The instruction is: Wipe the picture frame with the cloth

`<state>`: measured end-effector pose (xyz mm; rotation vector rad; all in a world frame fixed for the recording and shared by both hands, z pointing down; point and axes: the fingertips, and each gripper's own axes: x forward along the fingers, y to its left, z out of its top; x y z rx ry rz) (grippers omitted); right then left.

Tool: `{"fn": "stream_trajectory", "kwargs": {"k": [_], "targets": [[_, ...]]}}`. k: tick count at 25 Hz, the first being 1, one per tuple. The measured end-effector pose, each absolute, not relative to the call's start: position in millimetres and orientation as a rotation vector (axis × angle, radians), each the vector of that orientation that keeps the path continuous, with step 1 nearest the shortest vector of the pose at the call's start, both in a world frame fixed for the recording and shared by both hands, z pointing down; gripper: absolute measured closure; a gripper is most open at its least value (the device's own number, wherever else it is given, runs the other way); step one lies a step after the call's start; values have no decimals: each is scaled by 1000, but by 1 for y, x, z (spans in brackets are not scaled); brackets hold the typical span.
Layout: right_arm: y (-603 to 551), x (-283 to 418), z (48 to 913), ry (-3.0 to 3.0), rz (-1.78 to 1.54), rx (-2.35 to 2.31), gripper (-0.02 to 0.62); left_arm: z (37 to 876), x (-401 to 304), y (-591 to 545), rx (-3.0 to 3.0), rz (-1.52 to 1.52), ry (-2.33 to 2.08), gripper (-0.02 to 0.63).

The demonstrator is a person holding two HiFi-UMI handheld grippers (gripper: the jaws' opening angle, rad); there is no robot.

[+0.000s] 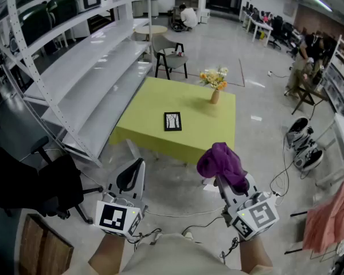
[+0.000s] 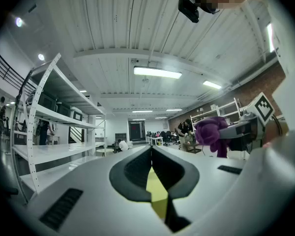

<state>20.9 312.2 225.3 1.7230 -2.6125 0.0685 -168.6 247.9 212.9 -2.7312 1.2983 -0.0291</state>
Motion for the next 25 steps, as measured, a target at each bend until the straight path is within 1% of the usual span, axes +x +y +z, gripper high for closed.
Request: {"fn": "stream_trajectory", "kwargs": {"k": [25], "targets": [[330,96,252,-2681,115,1602,529,229,-90,272,-2682,-114,1403,597]]}}
